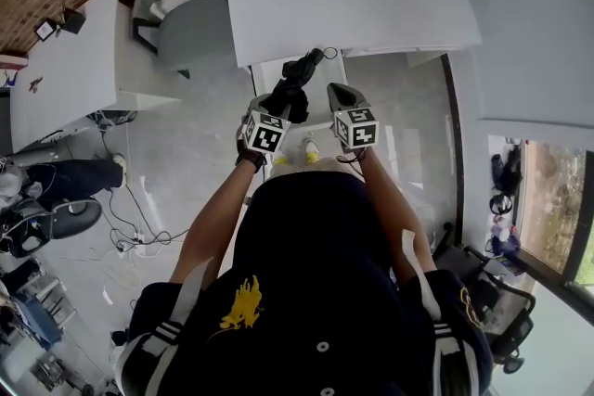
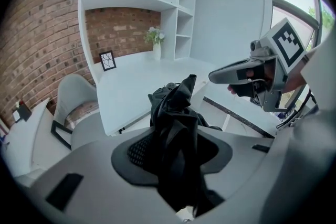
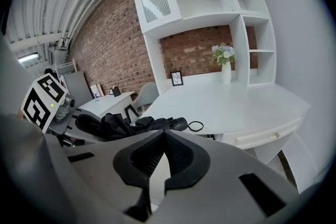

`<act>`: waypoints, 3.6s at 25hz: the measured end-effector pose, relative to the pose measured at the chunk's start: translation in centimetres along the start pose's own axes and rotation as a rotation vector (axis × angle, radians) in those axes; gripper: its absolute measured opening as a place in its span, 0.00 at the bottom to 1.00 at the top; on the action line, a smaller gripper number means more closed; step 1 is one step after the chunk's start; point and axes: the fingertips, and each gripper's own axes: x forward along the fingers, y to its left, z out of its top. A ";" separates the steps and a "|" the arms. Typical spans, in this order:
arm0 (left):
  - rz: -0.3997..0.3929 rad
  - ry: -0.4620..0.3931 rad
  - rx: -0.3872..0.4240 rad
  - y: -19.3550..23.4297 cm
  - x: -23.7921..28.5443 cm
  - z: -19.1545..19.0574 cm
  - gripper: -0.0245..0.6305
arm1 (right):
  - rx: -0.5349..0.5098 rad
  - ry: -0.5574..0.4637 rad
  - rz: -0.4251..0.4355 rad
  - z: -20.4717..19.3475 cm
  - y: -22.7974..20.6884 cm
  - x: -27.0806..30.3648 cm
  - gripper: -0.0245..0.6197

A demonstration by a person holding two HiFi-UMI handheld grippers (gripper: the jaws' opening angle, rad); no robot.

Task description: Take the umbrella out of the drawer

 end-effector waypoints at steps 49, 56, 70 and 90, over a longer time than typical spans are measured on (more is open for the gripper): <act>0.167 -0.415 0.061 1.8 -13.3 13.5 0.29 | -0.141 -0.262 0.021 13.1 1.9 -5.2 0.07; 0.187 -0.456 0.087 1.6 -14.5 14.8 0.29 | -0.168 -0.296 0.025 14.8 2.2 -5.9 0.07; 0.226 -0.569 0.087 2.2 -17.6 17.8 0.28 | -0.197 -0.368 0.034 17.7 3.4 -7.6 0.07; 0.300 -0.676 0.049 5.2 -21.7 19.5 0.22 | -0.204 -0.438 -0.010 20.7 2.7 -9.1 0.07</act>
